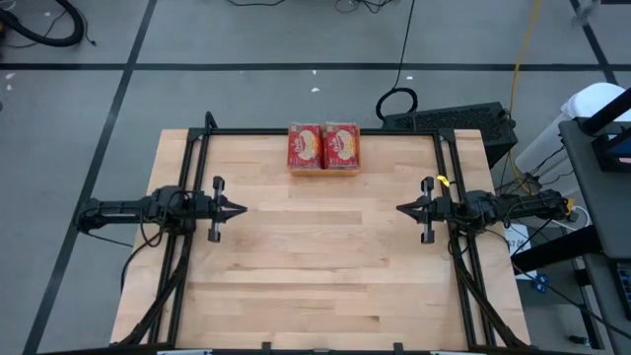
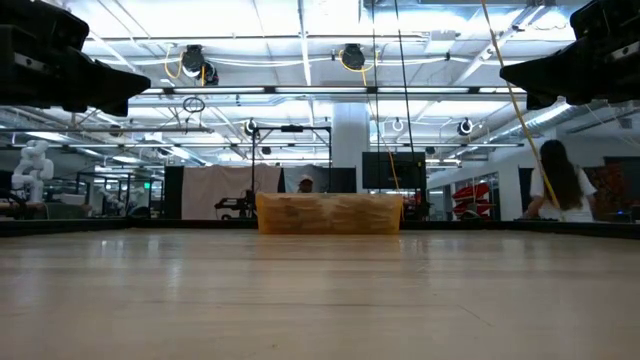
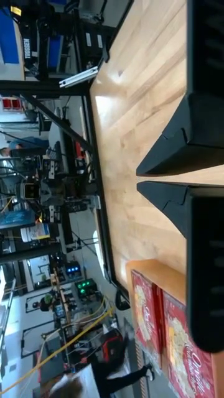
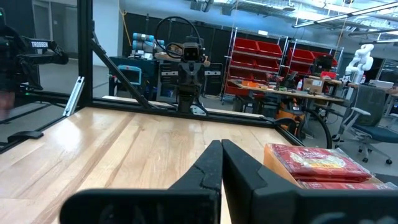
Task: Sort popcorn bags into baskets
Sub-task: Return to Home Position
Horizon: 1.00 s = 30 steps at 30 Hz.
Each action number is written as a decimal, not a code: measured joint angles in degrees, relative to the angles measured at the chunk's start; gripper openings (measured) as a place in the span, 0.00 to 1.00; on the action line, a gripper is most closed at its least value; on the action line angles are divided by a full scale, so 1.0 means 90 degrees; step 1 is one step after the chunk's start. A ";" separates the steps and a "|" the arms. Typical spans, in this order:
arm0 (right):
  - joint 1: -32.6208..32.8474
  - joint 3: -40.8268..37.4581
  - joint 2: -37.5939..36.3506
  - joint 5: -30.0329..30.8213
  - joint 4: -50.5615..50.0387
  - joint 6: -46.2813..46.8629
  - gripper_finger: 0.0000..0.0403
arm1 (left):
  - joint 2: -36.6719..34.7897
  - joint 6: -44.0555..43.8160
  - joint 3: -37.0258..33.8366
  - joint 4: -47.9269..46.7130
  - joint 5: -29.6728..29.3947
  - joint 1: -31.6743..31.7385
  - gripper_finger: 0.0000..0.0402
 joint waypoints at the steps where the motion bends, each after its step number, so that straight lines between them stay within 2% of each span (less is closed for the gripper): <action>1: 0.0000 0.0000 -0.0001 0.0000 0.0000 -0.0002 0.00 | 0.0000 -0.0001 0.0000 0.0002 0.0000 0.0000 0.07; 30: 0.0000 0.0000 0.0000 0.0000 0.0000 0.0000 0.00 | 0.0005 -0.0047 -0.0002 0.0014 -0.0012 -0.0007 0.08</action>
